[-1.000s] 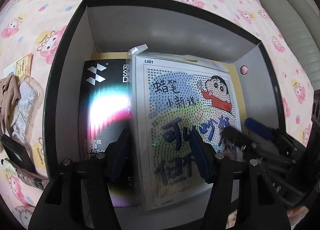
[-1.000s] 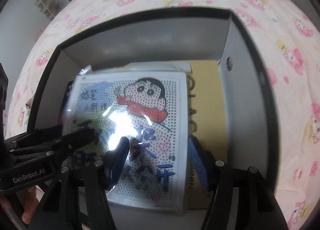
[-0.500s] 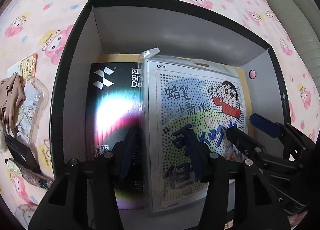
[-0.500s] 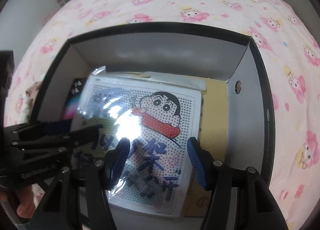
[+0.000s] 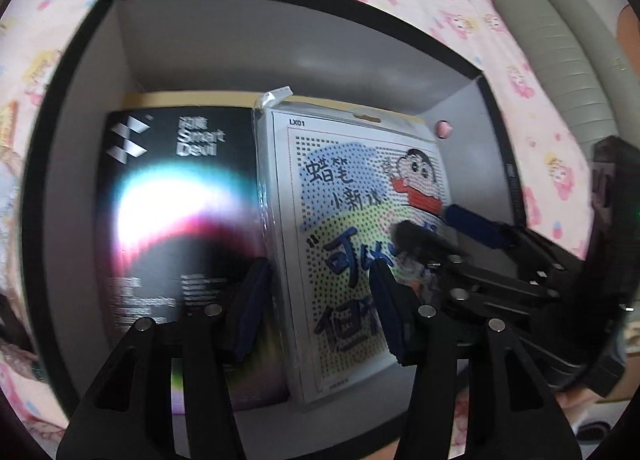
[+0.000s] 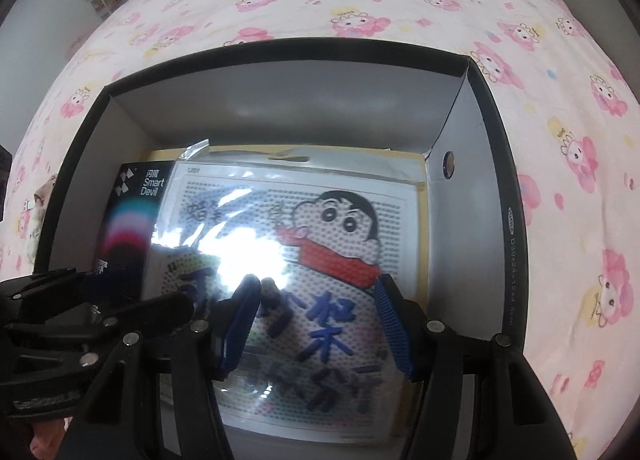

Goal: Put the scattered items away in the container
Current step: 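Lower the bag with both grippers into the box beside the black box, then open both grippers to release the bag and lift them away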

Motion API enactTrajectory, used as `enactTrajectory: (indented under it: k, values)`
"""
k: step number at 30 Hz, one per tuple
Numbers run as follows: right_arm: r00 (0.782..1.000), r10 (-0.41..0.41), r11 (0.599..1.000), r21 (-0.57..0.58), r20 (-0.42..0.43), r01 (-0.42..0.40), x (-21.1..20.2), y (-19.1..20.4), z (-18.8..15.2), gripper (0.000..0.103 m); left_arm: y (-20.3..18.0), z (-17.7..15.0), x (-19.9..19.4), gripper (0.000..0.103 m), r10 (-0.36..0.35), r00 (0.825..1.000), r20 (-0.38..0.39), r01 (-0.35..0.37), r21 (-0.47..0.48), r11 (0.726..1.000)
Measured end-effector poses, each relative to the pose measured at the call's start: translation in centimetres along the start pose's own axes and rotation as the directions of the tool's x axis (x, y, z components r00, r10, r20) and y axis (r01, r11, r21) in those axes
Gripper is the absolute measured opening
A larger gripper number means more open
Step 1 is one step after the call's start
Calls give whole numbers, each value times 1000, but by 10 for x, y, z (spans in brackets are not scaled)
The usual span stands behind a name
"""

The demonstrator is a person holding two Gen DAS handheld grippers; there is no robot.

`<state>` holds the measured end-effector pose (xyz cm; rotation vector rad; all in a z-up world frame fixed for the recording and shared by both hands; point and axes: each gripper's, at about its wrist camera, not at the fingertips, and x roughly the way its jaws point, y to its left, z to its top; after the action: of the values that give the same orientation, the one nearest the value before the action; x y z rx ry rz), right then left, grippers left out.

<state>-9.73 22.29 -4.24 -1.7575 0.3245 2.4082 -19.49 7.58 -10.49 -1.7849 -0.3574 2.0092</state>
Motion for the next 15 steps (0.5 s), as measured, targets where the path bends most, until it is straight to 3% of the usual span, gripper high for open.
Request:
enactTrajectory:
  k: [3,8,11,13,15]
  values:
    - [1000,-2,1000,-1,-16,2,4,1,0,56,4,-3,5,51,-61,997,-45,60,-14,998]
    - [1000,15,1000,9,-21,-14,0,-1,-9,56,3,-8,3,49,-32,999,-40,32,0,999]
    - [999,26,1000,16,-22,-26,-1,-3,-9,56,-5,-9,-5,49,41,999,-1,-41,38,998]
    - [1000,21,1000,16,-23,-20,-1,-3,-10,56,-12,-10,-11,49,120,992,35,-122,79,989]
    - [999,17,1000,13,-31,-16,0,-2,-10,56,-16,-11,-15,49,151,987,52,-156,98,983]
